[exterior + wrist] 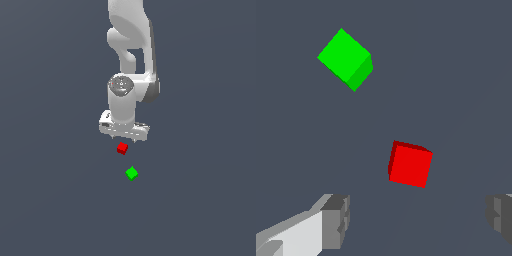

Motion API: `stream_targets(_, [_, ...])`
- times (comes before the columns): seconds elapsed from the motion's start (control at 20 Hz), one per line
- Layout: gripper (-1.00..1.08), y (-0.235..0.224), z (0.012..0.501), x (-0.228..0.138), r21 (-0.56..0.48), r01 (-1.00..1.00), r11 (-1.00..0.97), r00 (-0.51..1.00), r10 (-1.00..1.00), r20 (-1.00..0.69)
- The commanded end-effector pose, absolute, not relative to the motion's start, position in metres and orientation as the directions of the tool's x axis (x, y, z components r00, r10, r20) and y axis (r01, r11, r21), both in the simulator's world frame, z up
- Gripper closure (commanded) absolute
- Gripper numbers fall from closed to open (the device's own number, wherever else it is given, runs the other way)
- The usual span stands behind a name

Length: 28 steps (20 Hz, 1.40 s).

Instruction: Stack the red cube on top of the green cube.

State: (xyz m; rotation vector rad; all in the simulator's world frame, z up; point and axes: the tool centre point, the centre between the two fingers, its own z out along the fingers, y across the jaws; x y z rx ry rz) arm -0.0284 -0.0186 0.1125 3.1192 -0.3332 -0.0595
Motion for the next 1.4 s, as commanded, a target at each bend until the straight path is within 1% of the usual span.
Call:
stream_targets(0.0, [-0.92, -0.022, 0.1, -0.029, 0.007, -0.271, -0.963, 0.962, -0.271, -0.026])
stream_targets(0.25, [-0.92, -0.026, 0.082, -0.029, 0.004, -0.358, -0.934, 0.934, -0.358, -0.01])
stream_targets(0.5, [-0.92, -0.029, 0.072, -0.03, 0.001, -0.403, -0.915, 0.915, -0.403, -0.001])
stream_targets(0.9, [-0.92, -0.029, 0.065, -0.03, 0.001, -0.406, -0.914, 0.914, -0.406, -0.001])
stream_targets(1.35, [-0.92, -0.029, 0.027, -0.03, 0.0, -0.41, -0.912, 0.912, -0.41, 0.0])
